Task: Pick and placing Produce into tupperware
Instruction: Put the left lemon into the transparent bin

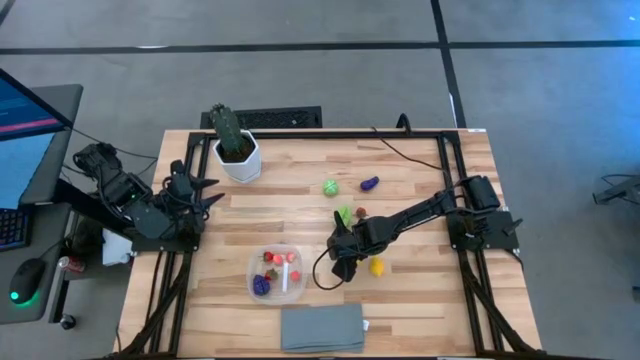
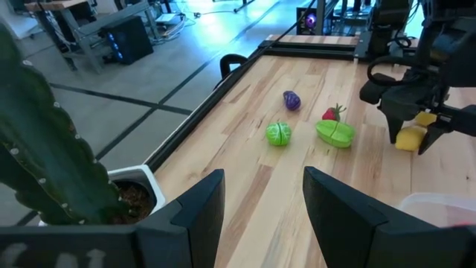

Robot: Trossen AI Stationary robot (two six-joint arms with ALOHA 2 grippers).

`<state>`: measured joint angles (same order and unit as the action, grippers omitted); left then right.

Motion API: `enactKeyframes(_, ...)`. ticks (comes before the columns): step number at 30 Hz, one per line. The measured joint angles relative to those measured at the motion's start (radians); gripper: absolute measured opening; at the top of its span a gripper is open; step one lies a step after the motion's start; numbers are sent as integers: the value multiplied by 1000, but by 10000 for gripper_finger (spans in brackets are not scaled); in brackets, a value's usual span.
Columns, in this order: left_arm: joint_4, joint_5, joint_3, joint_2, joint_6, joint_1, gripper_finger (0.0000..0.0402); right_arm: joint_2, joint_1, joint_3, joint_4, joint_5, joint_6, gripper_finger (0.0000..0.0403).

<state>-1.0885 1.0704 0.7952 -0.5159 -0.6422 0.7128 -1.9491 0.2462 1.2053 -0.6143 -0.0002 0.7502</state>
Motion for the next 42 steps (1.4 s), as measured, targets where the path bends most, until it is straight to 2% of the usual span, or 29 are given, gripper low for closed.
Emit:
enactKeyframes(11,1,18,0,0,-6,0,174,0,0,-1,-2,-2,1,224)
enactKeyframes(18,1,18,0,0,-8,0,174,-1,0,-1,2,-3,1,264)
enactKeyframes(42,2,18,0,0,-18,0,174,5,0,-4,20,-3,11,269)
